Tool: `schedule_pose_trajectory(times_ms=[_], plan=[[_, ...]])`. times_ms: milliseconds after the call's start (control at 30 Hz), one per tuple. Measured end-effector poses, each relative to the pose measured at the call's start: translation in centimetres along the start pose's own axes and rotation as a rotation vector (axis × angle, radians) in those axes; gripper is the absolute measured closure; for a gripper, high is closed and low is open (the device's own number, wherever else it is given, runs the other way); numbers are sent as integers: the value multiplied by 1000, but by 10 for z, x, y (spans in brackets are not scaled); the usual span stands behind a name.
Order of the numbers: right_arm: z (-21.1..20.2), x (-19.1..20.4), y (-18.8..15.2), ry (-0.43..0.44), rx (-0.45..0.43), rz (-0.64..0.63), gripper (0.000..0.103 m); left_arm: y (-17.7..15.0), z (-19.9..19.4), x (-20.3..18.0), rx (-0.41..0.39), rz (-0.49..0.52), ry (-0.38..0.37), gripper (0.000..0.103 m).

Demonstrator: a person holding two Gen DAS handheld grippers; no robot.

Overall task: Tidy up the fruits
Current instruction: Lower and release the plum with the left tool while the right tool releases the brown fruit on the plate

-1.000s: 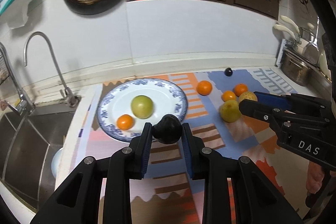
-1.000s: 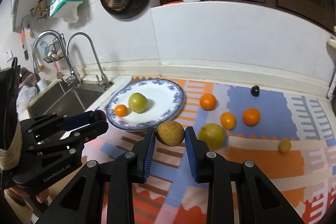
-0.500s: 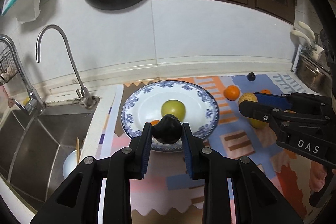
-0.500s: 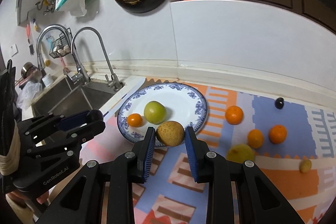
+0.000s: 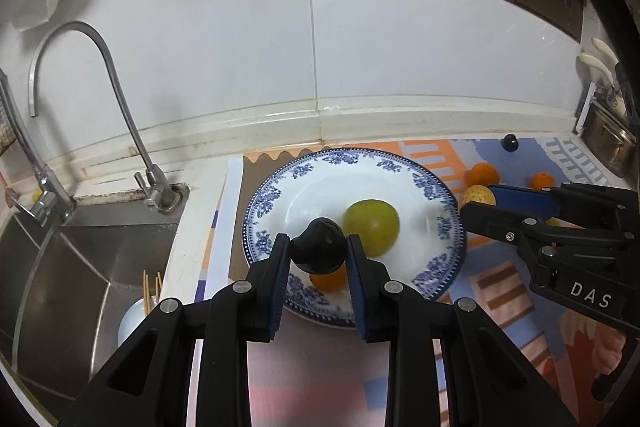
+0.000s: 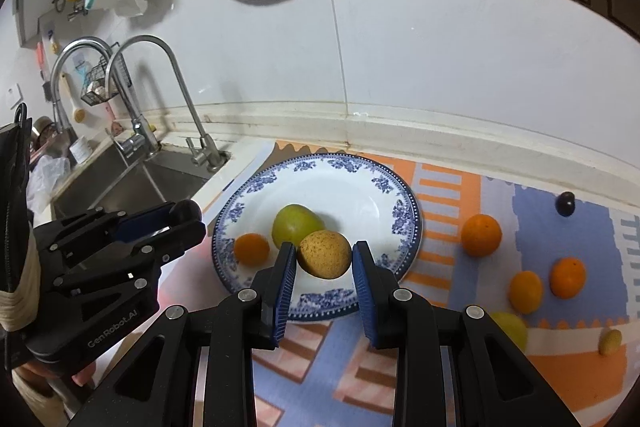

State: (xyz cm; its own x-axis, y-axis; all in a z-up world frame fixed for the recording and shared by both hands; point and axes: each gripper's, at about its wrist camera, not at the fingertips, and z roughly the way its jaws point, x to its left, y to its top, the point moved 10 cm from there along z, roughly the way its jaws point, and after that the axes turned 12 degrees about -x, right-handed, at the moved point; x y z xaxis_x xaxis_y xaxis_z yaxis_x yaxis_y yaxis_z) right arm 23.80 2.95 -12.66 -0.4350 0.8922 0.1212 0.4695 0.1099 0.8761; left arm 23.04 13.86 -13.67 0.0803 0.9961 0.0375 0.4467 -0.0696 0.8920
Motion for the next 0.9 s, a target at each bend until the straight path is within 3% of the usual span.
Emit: schedule_pose_trajectory(times_ms=[333, 700, 833, 900], plan=[[38, -13, -16, -24, 71, 34, 73, -7, 39, 6, 49, 31, -9, 75], [56, -14, -24, -22, 101, 35, 73, -18, 55, 7, 80, 33, -18, 75], [55, -16, -24, -29, 99, 39, 72, -19, 54, 8, 76, 28, -10, 61], [54, -16, -23, -26, 93, 35, 70, -17, 51, 9, 69, 25, -7, 60]])
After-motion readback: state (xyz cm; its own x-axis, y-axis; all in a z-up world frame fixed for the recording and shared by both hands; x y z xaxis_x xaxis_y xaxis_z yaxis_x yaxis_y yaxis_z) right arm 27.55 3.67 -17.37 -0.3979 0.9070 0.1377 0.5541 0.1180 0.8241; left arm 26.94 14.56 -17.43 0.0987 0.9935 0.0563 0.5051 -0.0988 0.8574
